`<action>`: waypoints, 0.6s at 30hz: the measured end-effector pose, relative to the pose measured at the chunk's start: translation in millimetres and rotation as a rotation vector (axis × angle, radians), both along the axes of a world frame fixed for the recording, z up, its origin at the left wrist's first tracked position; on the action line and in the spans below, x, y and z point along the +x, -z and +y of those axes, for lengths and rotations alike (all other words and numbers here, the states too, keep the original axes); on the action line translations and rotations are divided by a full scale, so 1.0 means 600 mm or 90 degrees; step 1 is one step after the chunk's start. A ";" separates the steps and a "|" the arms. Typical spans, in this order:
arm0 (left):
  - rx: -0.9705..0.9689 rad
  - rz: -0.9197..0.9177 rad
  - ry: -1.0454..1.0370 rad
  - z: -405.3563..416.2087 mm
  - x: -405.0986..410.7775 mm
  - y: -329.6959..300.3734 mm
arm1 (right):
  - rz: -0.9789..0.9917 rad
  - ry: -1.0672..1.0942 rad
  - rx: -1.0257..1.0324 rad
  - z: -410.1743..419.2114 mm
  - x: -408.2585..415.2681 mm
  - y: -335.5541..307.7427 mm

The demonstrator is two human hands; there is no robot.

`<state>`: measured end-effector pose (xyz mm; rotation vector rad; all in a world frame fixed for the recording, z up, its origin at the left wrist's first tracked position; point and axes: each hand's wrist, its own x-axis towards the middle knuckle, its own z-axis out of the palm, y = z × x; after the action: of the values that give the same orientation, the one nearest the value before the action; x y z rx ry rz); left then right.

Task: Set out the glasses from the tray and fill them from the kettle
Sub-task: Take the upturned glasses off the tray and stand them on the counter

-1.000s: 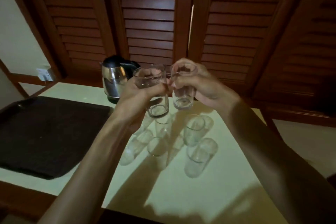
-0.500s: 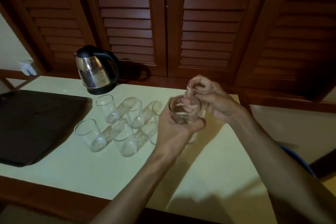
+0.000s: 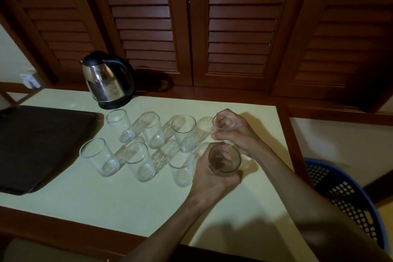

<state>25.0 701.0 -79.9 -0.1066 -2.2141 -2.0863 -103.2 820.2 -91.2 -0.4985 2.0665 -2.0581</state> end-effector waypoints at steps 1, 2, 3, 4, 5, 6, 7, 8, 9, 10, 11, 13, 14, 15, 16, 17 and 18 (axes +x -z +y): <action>-0.011 -0.003 0.003 0.001 -0.001 0.005 | 0.008 0.011 0.009 -0.001 0.001 0.003; -0.020 -0.008 0.004 0.001 -0.002 0.009 | 0.021 0.022 0.025 -0.001 0.002 0.007; -0.027 -0.016 0.004 0.000 -0.003 0.015 | 0.036 0.030 0.041 0.000 0.003 0.010; -0.026 -0.023 0.003 -0.001 -0.003 0.022 | 0.045 0.038 0.051 0.001 0.004 0.014; -0.022 -0.028 0.002 -0.002 -0.004 0.029 | 0.048 0.044 0.053 0.001 0.005 0.016; -0.019 -0.031 0.001 -0.003 -0.004 0.033 | 0.048 0.050 0.050 0.002 0.005 0.019; -0.021 -0.031 0.000 -0.003 -0.004 0.036 | 0.048 0.055 0.046 0.002 0.006 0.021; -0.023 -0.029 -0.001 -0.003 -0.005 0.038 | 0.049 0.059 0.043 0.003 0.006 0.024; -0.027 -0.026 -0.001 -0.003 -0.005 0.040 | 0.051 0.063 0.041 0.004 0.007 0.025; -0.032 -0.025 0.000 -0.003 -0.006 0.041 | 0.053 0.066 0.040 0.005 0.008 0.028; -0.038 -0.024 0.002 -0.003 -0.006 0.042 | 0.054 0.071 0.040 0.007 0.009 0.031; -0.042 -0.030 0.007 -0.004 -0.007 0.043 | 0.056 0.079 0.041 0.009 0.010 0.038; -0.041 -0.033 0.010 -0.005 -0.007 0.043 | 0.058 0.084 0.040 0.009 0.010 0.040; -0.038 -0.036 0.014 -0.007 -0.007 0.042 | 0.059 0.088 0.037 0.010 0.011 0.041; -0.037 -0.036 0.018 -0.008 -0.006 0.041 | 0.060 0.091 0.035 0.011 0.011 0.041; -0.036 -0.036 0.021 -0.008 -0.006 0.038 | 0.059 0.092 0.035 0.013 0.012 0.041; -0.036 -0.034 0.025 -0.009 -0.004 0.035 | 0.057 0.091 0.035 0.015 0.013 0.041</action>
<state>22.4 695.8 -100.9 -0.0994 -2.3205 -2.0706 -95.4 828.9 -115.9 -0.4545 2.2656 -2.0842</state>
